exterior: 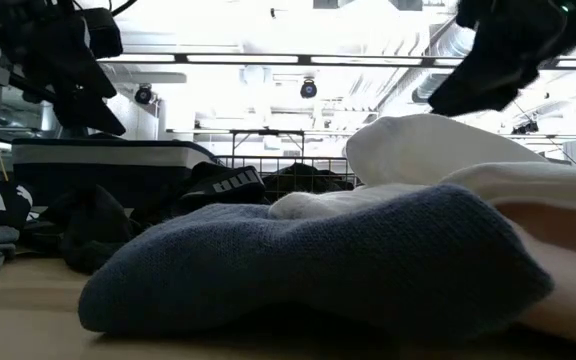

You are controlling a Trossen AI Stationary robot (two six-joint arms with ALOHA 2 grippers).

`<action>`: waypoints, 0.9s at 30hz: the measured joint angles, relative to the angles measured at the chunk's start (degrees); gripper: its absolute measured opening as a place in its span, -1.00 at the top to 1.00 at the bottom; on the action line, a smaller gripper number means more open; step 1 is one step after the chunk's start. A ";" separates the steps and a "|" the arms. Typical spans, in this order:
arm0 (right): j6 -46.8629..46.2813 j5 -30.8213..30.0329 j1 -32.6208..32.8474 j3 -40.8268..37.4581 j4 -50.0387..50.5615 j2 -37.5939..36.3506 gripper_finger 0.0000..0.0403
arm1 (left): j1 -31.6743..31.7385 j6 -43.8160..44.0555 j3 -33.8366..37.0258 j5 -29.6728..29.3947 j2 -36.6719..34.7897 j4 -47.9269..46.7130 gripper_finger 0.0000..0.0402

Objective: Pick & Place Cloths
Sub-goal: Put the gray underwear into the wire basket

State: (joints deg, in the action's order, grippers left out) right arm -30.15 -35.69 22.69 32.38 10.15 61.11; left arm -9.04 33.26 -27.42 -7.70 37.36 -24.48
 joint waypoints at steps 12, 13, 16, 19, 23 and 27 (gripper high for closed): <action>2.58 1.94 4.80 -19.90 -25.51 -15.16 -0.29 | -0.57 3.96 0.00 3.16 0.00 -2.76 -0.58; 3.35 2.45 4.74 -21.37 -27.43 -16.36 -0.29 | -1.23 4.39 0.00 3.14 0.00 -2.74 -0.58; 5.04 3.61 4.70 -24.65 -30.91 -19.84 -0.29 | -4.04 5.66 0.00 2.48 0.02 -2.72 -0.58; 6.09 4.72 4.71 -25.99 -31.78 -22.51 -0.29 | -7.86 7.60 0.00 0.52 0.02 -2.71 -0.58; 8.17 7.11 4.59 -26.35 -31.87 -25.62 -0.29 | -13.39 10.27 0.00 -2.95 0.02 -2.98 -0.58; 9.57 11.77 2.48 -27.07 -31.84 -28.74 -0.29 | -18.61 12.39 0.00 -7.41 0.02 -3.10 -0.58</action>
State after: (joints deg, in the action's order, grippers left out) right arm -20.57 -23.92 25.17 5.31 -21.69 32.38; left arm -27.65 45.65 -27.42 -15.11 37.39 -27.58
